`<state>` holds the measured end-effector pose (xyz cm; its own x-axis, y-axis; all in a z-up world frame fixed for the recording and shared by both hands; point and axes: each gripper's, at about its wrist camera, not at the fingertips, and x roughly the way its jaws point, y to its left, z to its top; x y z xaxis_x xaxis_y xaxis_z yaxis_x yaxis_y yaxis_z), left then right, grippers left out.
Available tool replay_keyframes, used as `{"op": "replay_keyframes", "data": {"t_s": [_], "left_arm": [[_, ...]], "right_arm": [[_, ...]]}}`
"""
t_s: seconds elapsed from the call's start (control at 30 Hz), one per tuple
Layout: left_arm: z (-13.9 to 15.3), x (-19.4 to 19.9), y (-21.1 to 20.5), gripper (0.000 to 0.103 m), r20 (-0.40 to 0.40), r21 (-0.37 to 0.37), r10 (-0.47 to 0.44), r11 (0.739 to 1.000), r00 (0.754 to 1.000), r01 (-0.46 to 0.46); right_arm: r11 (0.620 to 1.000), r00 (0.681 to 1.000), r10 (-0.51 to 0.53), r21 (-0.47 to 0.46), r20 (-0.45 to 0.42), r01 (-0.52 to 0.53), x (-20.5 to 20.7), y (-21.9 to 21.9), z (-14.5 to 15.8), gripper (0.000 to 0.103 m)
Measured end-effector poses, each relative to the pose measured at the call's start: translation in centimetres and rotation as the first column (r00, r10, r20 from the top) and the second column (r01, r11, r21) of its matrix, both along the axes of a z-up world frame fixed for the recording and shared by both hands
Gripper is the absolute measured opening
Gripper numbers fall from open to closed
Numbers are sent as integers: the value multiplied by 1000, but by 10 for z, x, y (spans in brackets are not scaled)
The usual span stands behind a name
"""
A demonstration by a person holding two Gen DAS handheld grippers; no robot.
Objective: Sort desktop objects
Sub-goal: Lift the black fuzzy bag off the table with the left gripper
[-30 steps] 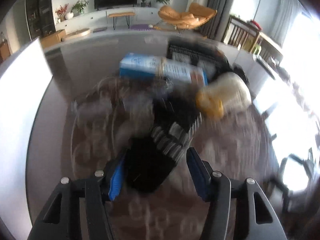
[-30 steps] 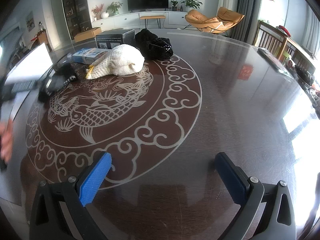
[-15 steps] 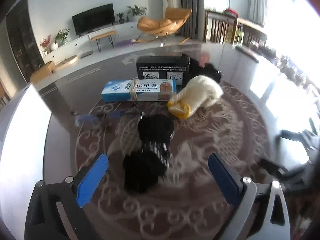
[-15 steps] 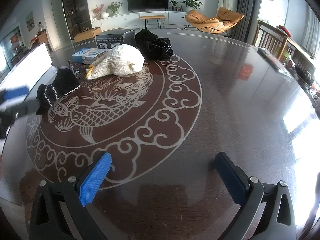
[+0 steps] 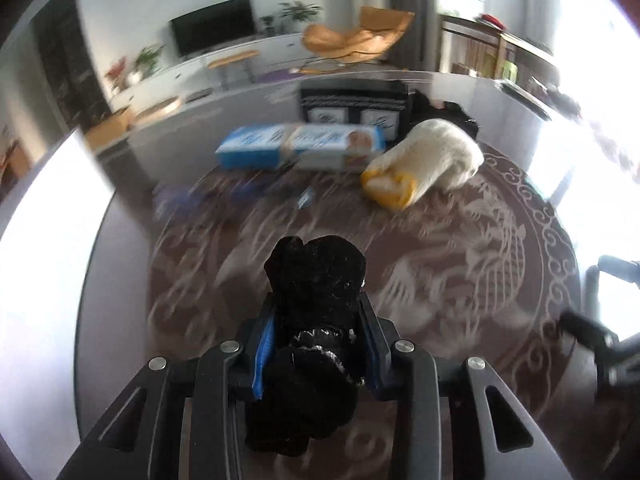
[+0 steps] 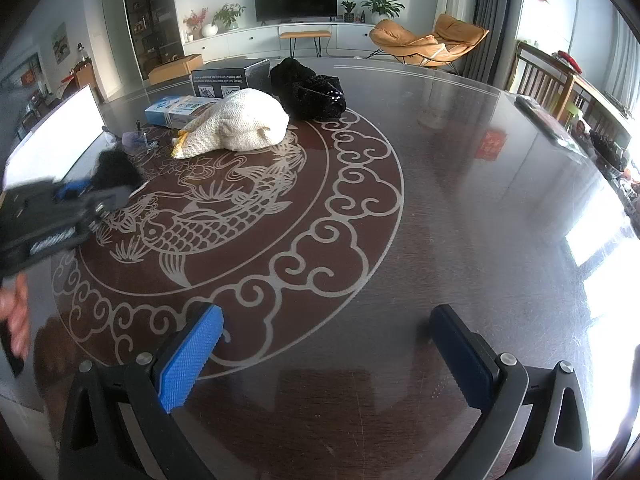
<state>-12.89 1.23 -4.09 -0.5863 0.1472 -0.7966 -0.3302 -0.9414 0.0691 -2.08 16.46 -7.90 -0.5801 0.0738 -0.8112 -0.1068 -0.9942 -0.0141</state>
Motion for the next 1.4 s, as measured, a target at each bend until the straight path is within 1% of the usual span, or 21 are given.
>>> {"op": "replay_keyframes", "data": {"t_s": [0.1, 0.2, 0.23, 0.27, 0.3, 0.33, 0.37, 0.4, 0.43, 0.57, 1.27, 1.4], "left_arm": [[-1, 22, -30, 37, 14, 32, 81, 996, 997, -81], [-4, 41, -57, 39, 10, 67, 143, 987, 990, -143], [-5, 43, -63, 42, 5, 63, 153, 986, 988, -153], [-6, 43, -65, 56, 7, 61, 157, 986, 988, -157], [-7, 41, -69, 66, 17, 56, 164, 985, 986, -165], [-9, 39, -70, 88, 32, 56, 169, 984, 985, -170], [-12, 34, -72, 98, 59, 63, 164, 984, 985, -168], [-12, 32, -69, 99, 64, 60, 155, 986, 986, -159], [-14, 31, -67, 103, 69, 42, 143, 988, 987, -146], [-16, 31, -65, 103, 72, 47, 120, 991, 990, -123], [-15, 36, -66, 103, 61, 53, 121, 991, 991, -125], [-15, 37, -66, 103, 59, 54, 121, 991, 991, -125]], "right_arm": [[1000, 1000, -1, 0, 0, 1, 0, 0, 0, 103], [1000, 1000, -1, 1, 0, 1, 0, 0, 0, 103], [1000, 1000, -1, 1, 0, 1, 0, 0, 0, 103], [1000, 1000, -1, 1, 0, 1, 0, 0, 0, 103], [1000, 1000, -1, 1, 0, 1, 0, 0, 0, 103], [1000, 1000, -1, 1, 0, 1, 0, 0, 0, 103], [1000, 1000, -2, 1, 0, 2, 0, 0, 0, 103], [1000, 1000, -2, 1, 0, 2, 0, 0, 0, 103], [1000, 1000, -2, 1, 0, 2, 0, 0, 0, 103], [1000, 1000, -1, 1, -1, 1, 0, 0, 0, 103], [1000, 1000, -3, 3, 3, 3, -2, 0, 0, 103], [1000, 1000, -3, 5, 15, 3, -3, 0, 0, 103]]}}
